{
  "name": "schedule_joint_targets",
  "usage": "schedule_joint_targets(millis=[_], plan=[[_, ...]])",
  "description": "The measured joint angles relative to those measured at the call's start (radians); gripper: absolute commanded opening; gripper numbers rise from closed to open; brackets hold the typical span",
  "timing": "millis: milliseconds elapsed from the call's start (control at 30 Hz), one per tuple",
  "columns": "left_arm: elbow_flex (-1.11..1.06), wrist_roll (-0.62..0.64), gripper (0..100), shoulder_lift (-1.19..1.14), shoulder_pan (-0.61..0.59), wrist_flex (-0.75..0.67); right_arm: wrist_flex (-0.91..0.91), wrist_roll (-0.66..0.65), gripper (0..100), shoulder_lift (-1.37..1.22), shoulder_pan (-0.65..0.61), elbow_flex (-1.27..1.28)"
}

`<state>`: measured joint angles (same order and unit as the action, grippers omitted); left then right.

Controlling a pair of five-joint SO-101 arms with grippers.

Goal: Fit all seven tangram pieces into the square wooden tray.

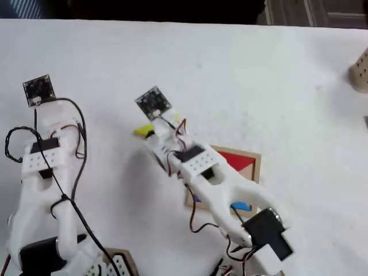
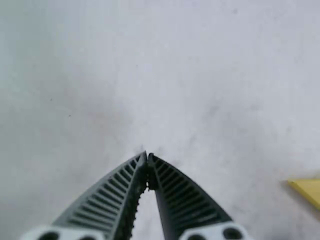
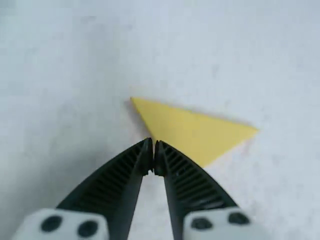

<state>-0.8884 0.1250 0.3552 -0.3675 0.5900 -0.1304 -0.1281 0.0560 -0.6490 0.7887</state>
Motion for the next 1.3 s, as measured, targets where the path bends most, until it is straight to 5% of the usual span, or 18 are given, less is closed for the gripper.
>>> schedule_joint_targets(millis=[133,300,767,1033,1300], plan=[[0.0,0.0,2,0.0,0.003,0.0,0.247,0.002,1.7,-0.098,0.002,0.0],[0.0,0.0,2,0.0,0.003,0.0,0.245,0.002,1.7,-0.293,0.037,-0.14],[-0.009,0.0,2,0.0,0.003,0.0,-0.239,-0.002,1.7,-0.4,0.092,-0.402],[-0.017,-0.037,2,0.0,0.034,0.0,-0.471,-0.16,1.7,-0.345,0.009,-0.407],[-0.017,-0.046,2,0.005,0.046,0.0,-0.502,-0.161,1.7,0.031,-0.008,-0.183]])
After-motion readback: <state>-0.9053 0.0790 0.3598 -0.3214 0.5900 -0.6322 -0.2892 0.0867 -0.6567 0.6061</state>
